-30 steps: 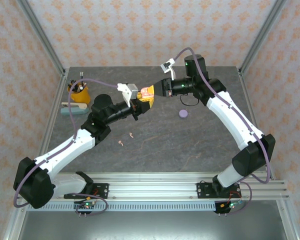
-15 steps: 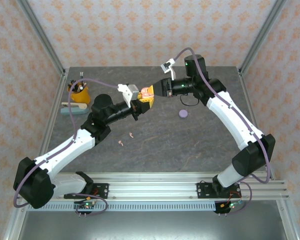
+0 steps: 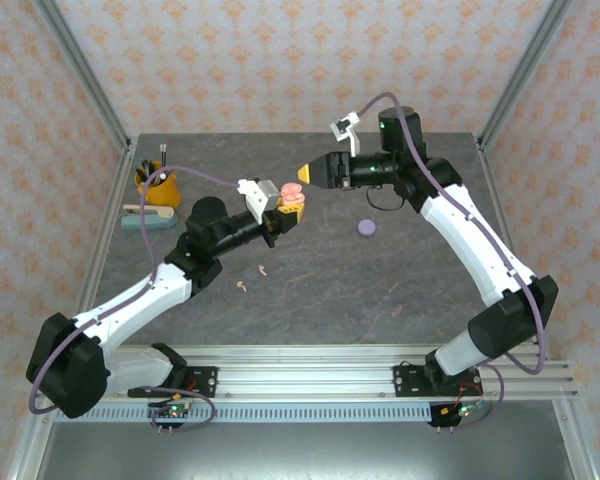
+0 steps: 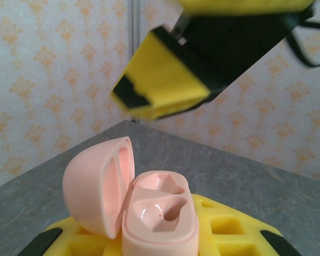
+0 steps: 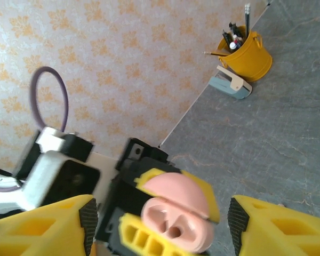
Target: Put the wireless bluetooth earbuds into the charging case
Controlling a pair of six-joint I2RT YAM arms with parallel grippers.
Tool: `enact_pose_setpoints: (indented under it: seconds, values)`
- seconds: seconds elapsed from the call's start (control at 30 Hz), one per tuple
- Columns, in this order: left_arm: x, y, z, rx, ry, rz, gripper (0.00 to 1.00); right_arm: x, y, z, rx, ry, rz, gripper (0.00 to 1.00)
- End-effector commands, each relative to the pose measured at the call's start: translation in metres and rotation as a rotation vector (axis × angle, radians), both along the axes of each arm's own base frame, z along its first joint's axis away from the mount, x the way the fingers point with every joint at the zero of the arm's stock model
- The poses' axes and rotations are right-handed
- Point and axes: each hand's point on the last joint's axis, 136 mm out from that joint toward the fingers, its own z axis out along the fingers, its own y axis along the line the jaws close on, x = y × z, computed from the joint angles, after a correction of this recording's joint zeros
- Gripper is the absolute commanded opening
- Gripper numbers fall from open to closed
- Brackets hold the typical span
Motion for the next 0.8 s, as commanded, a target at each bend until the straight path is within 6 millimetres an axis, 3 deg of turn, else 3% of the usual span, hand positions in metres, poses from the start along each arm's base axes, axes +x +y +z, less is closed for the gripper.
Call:
enact_pose_setpoints:
  seconds: [0.0,0.1,0.2,0.4,0.57,0.67,0.77]
  values:
    - [0.011,0.013,0.005,0.001,-0.073,0.101,0.05,-0.005,-0.013,0.033,0.036,-0.097,-0.057,0.68]
    - [0.020,0.022,0.003,-0.010,-0.082,0.175,0.05,0.006,-0.028,0.030,-0.008,-0.082,-0.190,0.69]
    - [0.026,0.031,0.009,-0.035,-0.104,0.223,0.04,0.023,-0.050,0.001,-0.098,0.017,-0.363,0.70]
    - [0.041,0.048,0.028,-0.096,-0.134,0.274,0.02,0.031,-0.065,-0.116,-0.315,0.306,-0.508,0.69]
    - [0.052,0.062,0.047,-0.133,-0.159,0.304,0.02,0.010,-0.040,-0.211,-0.532,0.405,-0.501,0.67]
    - [0.058,0.071,0.058,-0.147,-0.180,0.330,0.02,-0.002,-0.019,-0.252,-0.674,0.415,-0.478,0.64]
    - [0.066,0.087,0.071,-0.168,-0.204,0.380,0.02,-0.010,0.005,-0.277,-0.782,0.379,-0.451,0.62]
